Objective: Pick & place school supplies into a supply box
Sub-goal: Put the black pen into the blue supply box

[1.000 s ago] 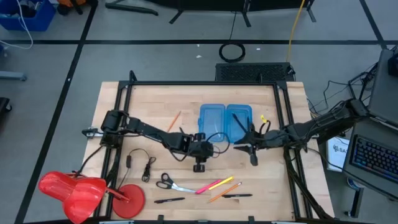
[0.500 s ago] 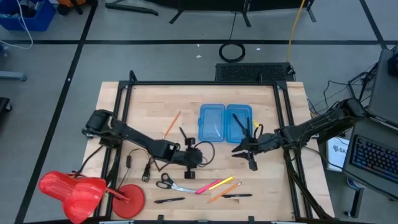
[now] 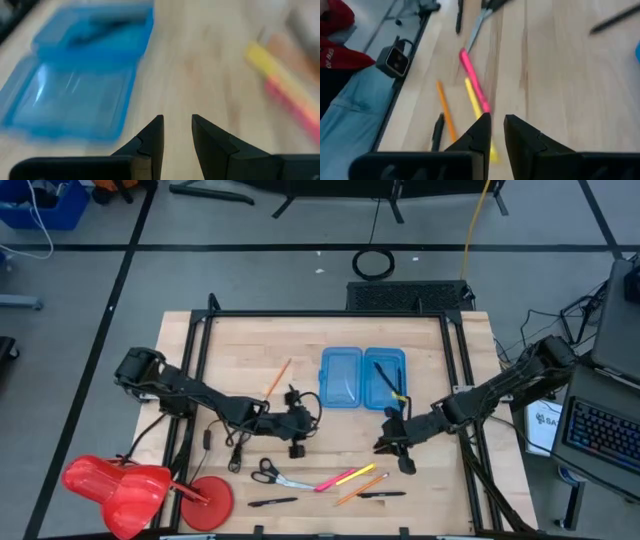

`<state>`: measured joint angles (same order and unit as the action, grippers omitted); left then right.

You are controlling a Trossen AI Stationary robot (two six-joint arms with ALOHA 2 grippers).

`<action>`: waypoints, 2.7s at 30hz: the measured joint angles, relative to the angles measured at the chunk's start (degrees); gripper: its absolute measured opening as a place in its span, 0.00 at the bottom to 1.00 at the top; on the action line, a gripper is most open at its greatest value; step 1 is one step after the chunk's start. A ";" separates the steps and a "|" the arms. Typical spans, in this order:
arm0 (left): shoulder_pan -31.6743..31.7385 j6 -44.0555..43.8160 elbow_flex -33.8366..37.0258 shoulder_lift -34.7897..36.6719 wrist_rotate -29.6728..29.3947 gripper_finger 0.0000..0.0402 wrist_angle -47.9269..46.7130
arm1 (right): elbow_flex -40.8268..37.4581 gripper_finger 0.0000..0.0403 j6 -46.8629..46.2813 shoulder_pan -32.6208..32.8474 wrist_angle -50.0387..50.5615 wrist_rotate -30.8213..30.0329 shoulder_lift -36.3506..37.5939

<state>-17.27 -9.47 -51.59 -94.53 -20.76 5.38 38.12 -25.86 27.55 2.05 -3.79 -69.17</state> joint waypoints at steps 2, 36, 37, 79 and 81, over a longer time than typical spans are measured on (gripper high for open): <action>0.14 -0.07 0.77 0.65 -0.15 0.26 -0.88 | 1.68 0.08 -2.18 1.52 -0.24 1.11 -1.65; 0.32 -1.36 1.09 0.60 -0.32 0.26 0.43 | 13.43 0.28 -18.49 15.01 12.77 2.43 -24.30; 0.32 -1.36 1.09 0.60 -0.32 0.26 0.39 | 14.17 0.28 -18.76 15.16 13.77 2.43 -25.23; 0.32 -1.44 1.09 0.58 -0.34 0.26 0.36 | 17.22 0.28 -16.31 15.28 12.69 5.07 -34.43; 0.32 -1.42 1.09 0.58 -0.34 0.26 0.36 | 17.21 0.28 -16.30 15.26 12.36 5.07 -35.58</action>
<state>-16.95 -10.90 -50.50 -93.95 -21.10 5.74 55.33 -42.17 42.80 14.41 1.28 -104.75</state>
